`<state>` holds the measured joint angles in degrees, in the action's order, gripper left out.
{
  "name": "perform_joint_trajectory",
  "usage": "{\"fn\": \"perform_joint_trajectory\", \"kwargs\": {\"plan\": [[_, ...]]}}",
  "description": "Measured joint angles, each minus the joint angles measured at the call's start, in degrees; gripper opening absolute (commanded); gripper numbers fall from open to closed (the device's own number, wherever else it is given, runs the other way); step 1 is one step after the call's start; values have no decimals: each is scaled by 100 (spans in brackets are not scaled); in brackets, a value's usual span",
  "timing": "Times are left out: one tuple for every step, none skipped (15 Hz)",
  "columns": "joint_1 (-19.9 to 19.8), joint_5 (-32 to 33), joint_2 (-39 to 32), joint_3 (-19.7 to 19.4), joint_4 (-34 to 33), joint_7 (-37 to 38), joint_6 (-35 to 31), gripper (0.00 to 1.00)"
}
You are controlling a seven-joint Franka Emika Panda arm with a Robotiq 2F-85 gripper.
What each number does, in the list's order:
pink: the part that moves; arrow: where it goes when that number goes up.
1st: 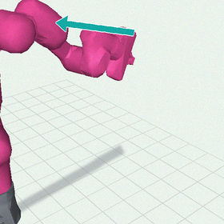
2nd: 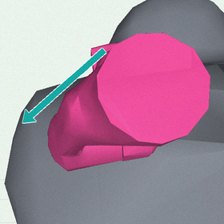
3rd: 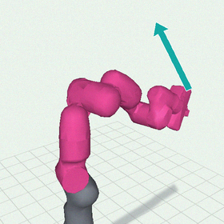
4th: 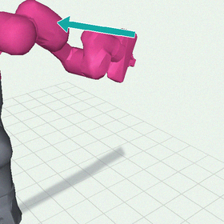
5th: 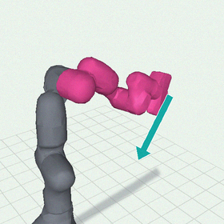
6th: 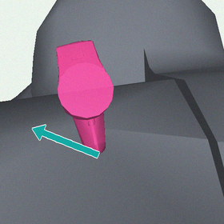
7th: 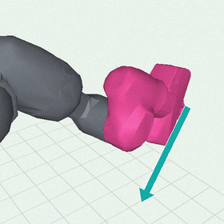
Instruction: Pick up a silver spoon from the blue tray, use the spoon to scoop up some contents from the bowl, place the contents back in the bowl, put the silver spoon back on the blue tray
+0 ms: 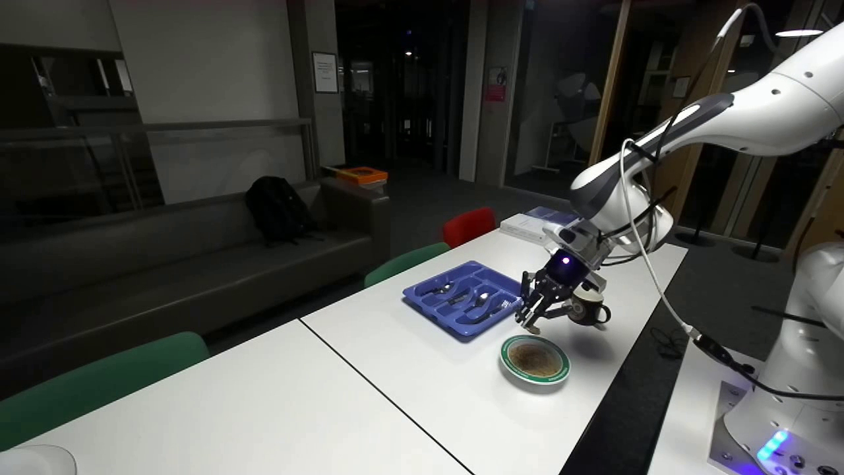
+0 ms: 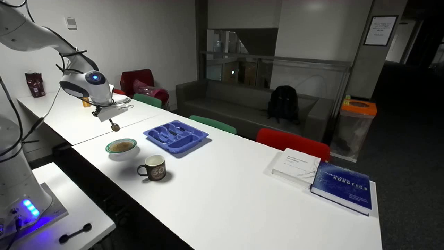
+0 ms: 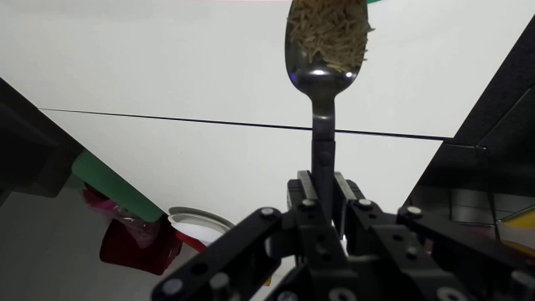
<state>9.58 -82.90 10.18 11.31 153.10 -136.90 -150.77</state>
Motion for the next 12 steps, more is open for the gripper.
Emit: {"fn": "perform_joint_trajectory", "kwargs": {"plan": [[0,-19,2,-21,0,-55,41,3],[0,-58,4,-46,0,-127,86,3],[0,-106,8,-76,0,-201,141,3],[0,-159,15,-111,0,-286,202,3],[-1,-211,23,-149,0,-371,262,3],[-1,-250,32,-186,0,-440,307,3],[-1,-293,41,-225,0,-511,363,3],[-9,-325,53,-253,1,-575,419,3],[-24,-348,65,-271,2,-624,468,3],[-46,-367,77,-279,4,-669,508,3],[-66,-384,89,-283,6,-708,542,3],[-72,-395,101,-293,10,-745,571,3]]}}
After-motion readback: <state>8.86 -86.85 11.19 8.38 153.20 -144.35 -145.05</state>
